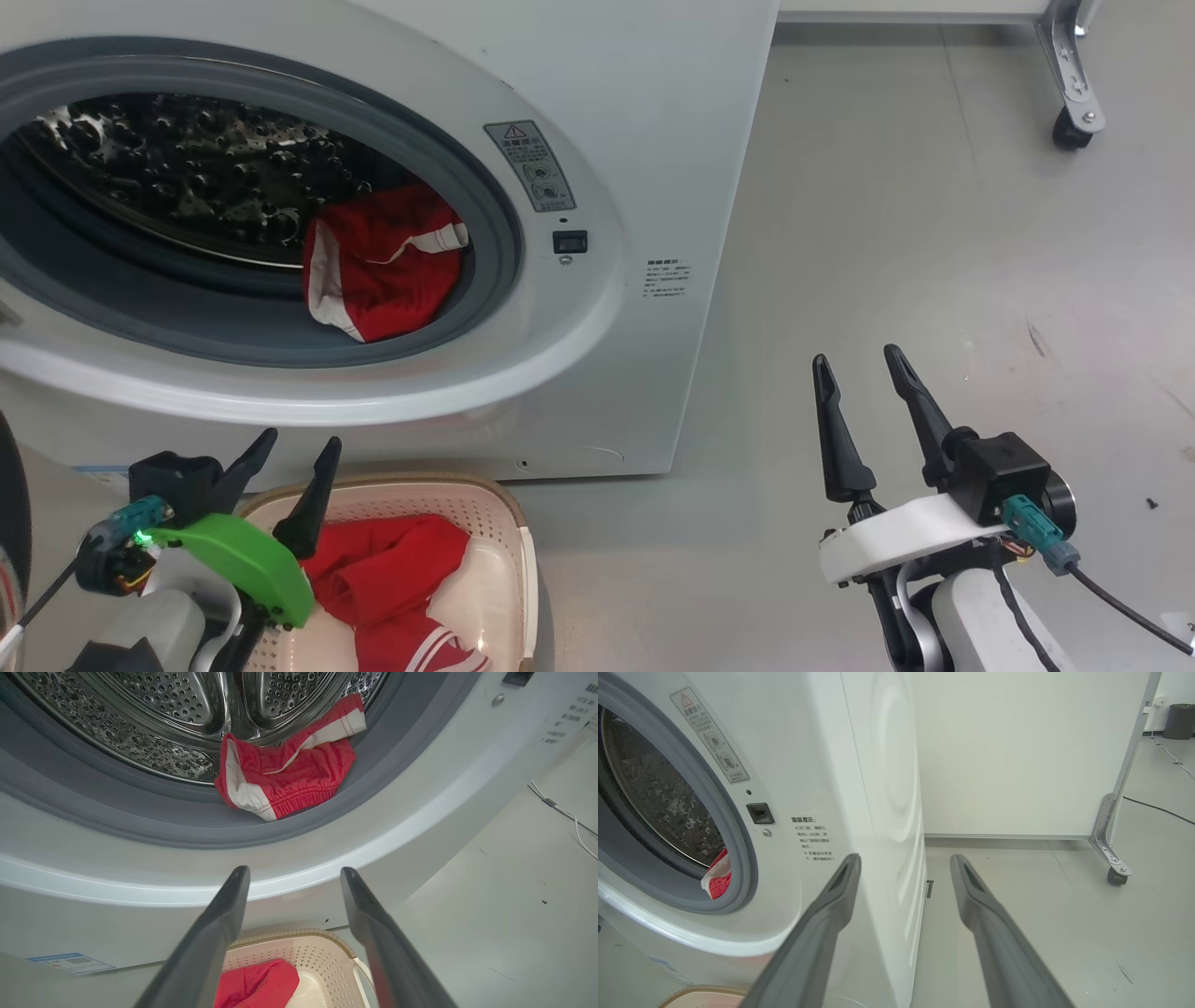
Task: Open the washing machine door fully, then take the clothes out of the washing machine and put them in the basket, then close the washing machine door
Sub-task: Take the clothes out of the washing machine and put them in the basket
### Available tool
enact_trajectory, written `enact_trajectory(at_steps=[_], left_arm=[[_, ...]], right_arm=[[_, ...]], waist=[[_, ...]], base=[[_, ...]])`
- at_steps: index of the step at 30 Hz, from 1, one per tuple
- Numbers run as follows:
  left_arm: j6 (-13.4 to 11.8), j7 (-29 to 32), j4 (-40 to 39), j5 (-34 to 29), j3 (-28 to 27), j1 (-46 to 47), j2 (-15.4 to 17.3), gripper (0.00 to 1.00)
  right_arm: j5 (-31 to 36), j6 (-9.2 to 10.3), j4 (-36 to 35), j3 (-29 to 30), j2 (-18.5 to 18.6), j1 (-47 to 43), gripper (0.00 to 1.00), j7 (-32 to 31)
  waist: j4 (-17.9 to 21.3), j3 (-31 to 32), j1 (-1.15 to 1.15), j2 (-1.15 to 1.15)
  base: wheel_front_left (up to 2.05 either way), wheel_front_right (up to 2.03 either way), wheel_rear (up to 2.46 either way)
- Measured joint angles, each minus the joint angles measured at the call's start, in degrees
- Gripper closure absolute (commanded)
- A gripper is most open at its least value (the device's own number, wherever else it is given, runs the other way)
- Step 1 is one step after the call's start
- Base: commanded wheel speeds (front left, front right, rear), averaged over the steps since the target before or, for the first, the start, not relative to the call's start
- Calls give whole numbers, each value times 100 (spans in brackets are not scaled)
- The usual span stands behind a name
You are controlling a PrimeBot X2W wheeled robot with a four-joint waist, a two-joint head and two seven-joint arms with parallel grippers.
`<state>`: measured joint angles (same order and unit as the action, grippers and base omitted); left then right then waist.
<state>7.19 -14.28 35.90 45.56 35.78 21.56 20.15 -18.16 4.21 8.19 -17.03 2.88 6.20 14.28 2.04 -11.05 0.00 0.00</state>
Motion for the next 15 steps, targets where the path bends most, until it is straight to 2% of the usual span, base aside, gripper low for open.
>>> enact_trajectory(at_steps=[15], left_arm=[[-12,0,-1071,-274,-1172,-375,5,0]], right_arm=[[-9,-151,-12,133,-2,-256,0,0]], waist=[[-337,440,0,0]], base=[[0,0,0]])
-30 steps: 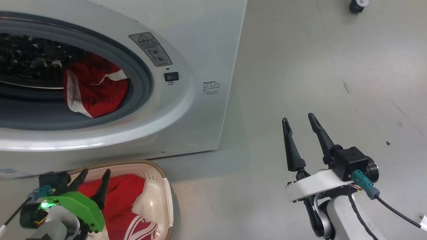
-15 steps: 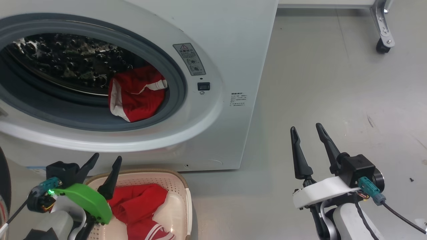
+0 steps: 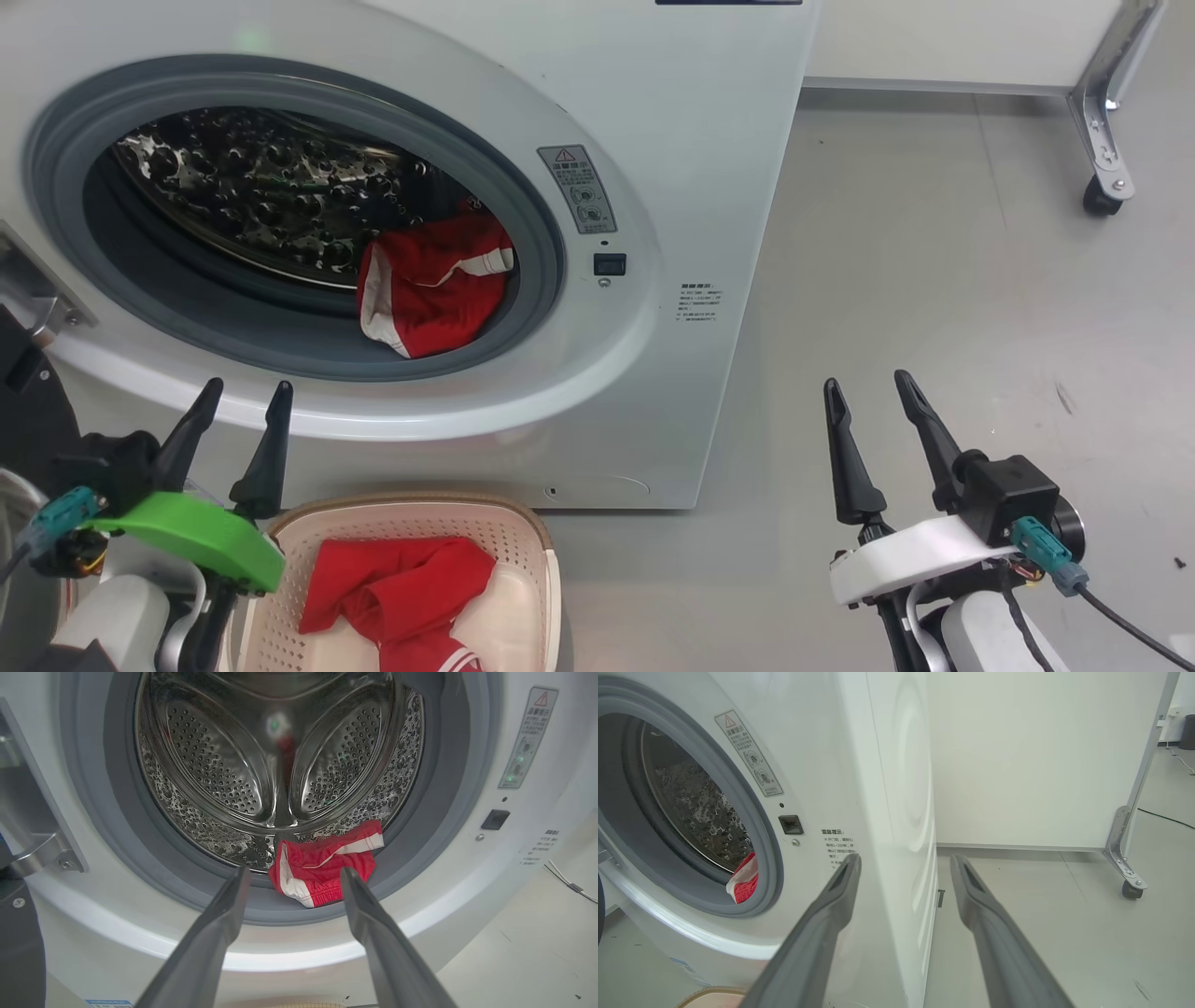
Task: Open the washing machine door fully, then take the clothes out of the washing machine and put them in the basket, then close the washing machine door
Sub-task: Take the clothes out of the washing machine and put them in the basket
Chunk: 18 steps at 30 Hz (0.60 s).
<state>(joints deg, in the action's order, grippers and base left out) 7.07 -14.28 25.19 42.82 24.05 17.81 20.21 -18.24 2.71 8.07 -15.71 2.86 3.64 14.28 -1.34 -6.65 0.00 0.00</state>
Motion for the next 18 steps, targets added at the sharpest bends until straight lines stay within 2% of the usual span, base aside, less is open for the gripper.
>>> enact_trajectory(at_steps=[18], left_arm=[[-180,0,-742,-526,-666,-919,-398,0]], right_arm=[[2,-165,-25,14,-3,-188,0,0]], waist=[[43,155,0,0]], base=[[0,0,0]])
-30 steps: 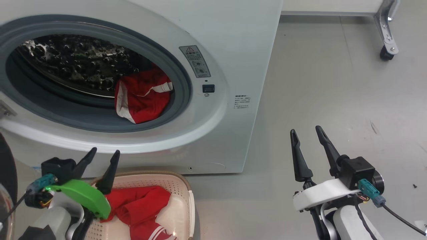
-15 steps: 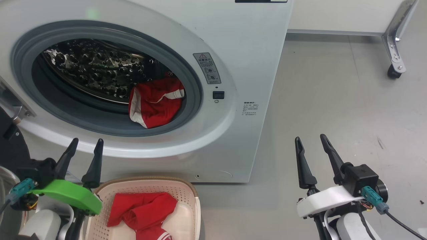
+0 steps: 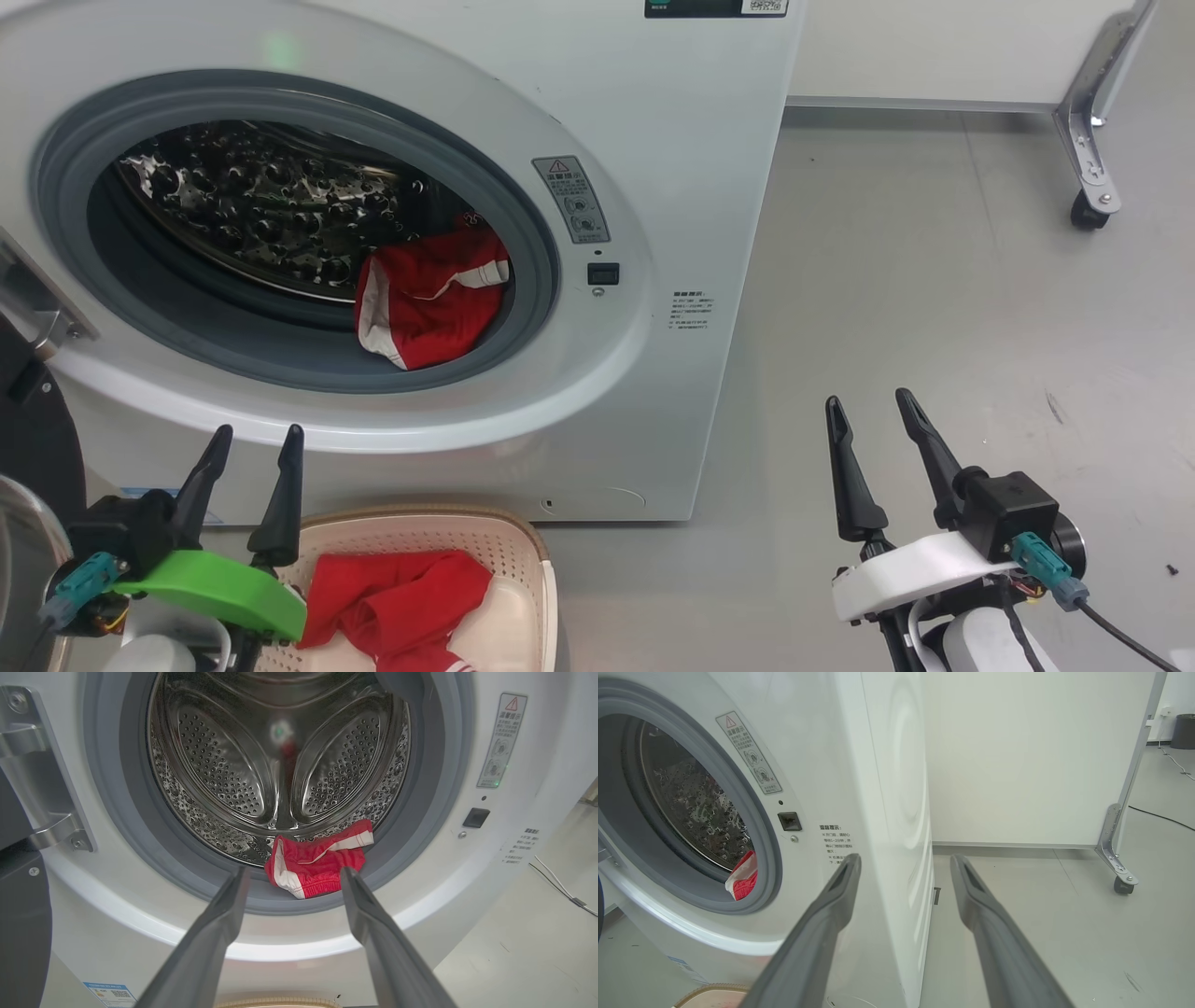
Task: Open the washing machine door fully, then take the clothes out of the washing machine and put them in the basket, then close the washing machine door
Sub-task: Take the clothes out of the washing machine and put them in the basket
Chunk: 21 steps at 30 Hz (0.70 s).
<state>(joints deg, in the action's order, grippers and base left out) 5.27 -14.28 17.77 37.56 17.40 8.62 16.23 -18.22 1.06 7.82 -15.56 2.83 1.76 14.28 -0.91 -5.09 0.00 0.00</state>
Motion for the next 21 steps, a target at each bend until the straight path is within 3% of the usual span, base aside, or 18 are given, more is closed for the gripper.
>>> enact_trajectory(at_steps=[21], left_arm=[[1,0,-349,-432,-301,-407,-241,0]], right_arm=[[12,-98,7,58,-1,-61,0,0]], waist=[[102,51,0,0]], base=[[0,0,0]])
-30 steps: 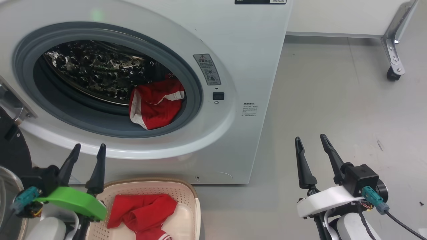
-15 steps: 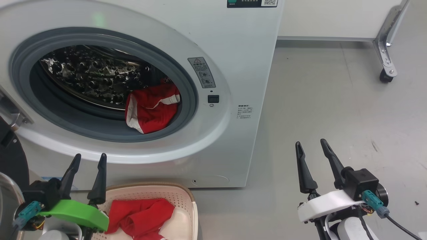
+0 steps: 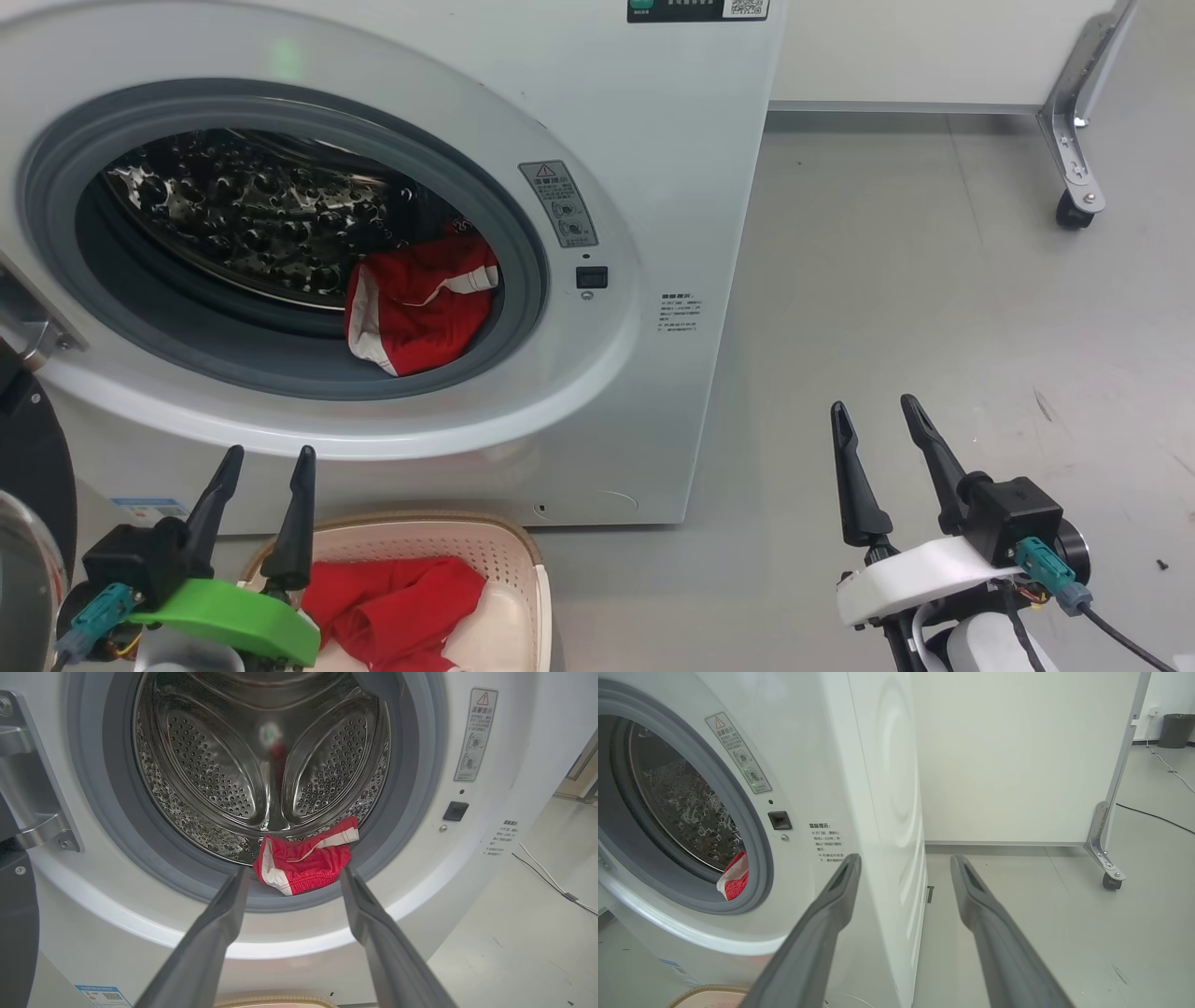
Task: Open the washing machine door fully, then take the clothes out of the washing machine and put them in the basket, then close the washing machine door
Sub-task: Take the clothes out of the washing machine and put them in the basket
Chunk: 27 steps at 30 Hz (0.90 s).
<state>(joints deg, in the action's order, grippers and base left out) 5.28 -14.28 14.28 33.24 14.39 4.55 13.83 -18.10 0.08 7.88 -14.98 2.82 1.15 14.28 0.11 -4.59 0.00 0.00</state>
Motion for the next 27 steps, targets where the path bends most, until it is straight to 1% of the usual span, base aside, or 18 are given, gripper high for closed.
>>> enact_trajectory(at_steps=[17,19,22,27], left_arm=[[18,0,-57,-109,-154,-116,-101,0],[57,0,-57,-120,-162,-119,-112,0],[58,0,-58,-176,-179,-129,-136,0],[64,0,-58,-211,-213,-152,-179,0]], right_arm=[[7,-3,0,19,-2,-1,0,0],[7,-4,1,22,-2,-1,0,0],[7,-46,1,35,-2,-1,0,0],[7,-52,1,48,-2,-1,0,0]], waist=[[34,-72,0,0],[38,-72,0,0],[42,-68,0,0],[51,-54,0,0]], base=[[0,0,0],[0,0,0],[0,0,0],[0,0,0]])
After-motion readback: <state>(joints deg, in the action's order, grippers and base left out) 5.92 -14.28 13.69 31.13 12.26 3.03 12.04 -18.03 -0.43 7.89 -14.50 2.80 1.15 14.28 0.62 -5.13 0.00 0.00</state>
